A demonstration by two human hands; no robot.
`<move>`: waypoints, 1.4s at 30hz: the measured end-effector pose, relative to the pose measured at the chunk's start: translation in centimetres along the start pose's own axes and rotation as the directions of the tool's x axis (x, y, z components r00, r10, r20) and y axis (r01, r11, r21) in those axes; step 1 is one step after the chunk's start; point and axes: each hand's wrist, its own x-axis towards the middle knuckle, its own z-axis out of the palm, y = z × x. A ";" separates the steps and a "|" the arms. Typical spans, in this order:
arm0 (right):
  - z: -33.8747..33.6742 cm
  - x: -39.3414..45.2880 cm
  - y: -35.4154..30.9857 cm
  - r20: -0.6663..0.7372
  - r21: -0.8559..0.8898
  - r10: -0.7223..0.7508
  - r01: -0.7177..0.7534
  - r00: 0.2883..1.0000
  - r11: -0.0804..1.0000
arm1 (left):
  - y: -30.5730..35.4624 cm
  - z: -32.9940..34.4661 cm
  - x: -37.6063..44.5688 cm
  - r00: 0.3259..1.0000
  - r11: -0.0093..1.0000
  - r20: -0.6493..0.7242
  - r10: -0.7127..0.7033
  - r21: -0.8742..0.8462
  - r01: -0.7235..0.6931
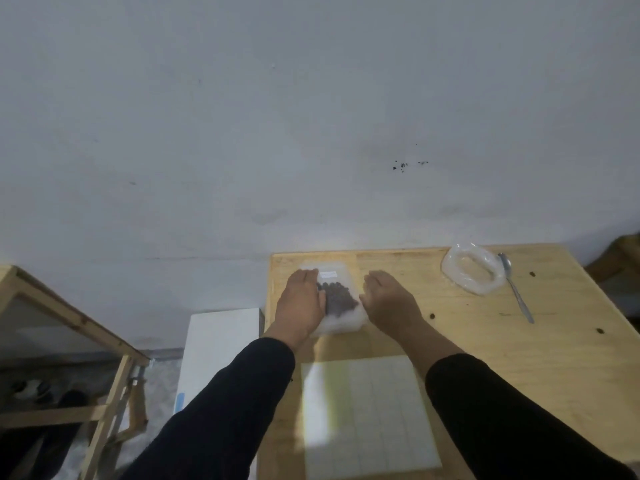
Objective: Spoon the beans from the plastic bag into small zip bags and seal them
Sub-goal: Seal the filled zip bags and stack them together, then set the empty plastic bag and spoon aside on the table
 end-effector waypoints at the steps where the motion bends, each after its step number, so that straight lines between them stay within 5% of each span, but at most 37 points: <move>1: -0.7 -0.3 -0.2 -0.040 -0.013 0.009 -0.009 0.999 1.000 | 0.2 -0.3 -0.1 1.000 1.000 -0.017 0.027 0.015 -0.027; 11: -3.1 -4.8 2.4 -0.065 -0.011 0.093 -0.094 0.994 0.996 | 4.9 0.2 -1.4 0.971 0.963 0.037 0.235 0.125 -0.237; 20: -0.5 -6.7 11.2 -0.002 0.119 0.252 -0.250 0.968 0.961 | 9.5 8.6 -0.6 0.947 0.946 0.094 0.307 0.075 -0.314; 22: 0.4 -6.1 13.1 0.018 0.139 0.266 -0.266 0.964 0.954 | 10.3 10.9 0.0 0.928 0.935 0.232 0.292 0.132 -0.328; 26: 2.3 -4.5 15.6 0.064 0.189 0.219 -0.228 0.974 0.955 | 10.9 15.4 1.6 0.898 0.887 0.292 0.330 0.229 -0.401; 35: 4.7 -1.7 18.3 0.007 0.309 0.047 -0.047 0.999 0.950 | 11.1 19.2 2.9 0.969 0.951 0.189 0.161 0.231 -0.203; 42: 5.8 -1.7 18.3 -0.074 0.356 0.109 -0.076 0.991 0.932 | 10.9 19.5 3.0 0.974 0.953 0.172 0.147 0.241 -0.186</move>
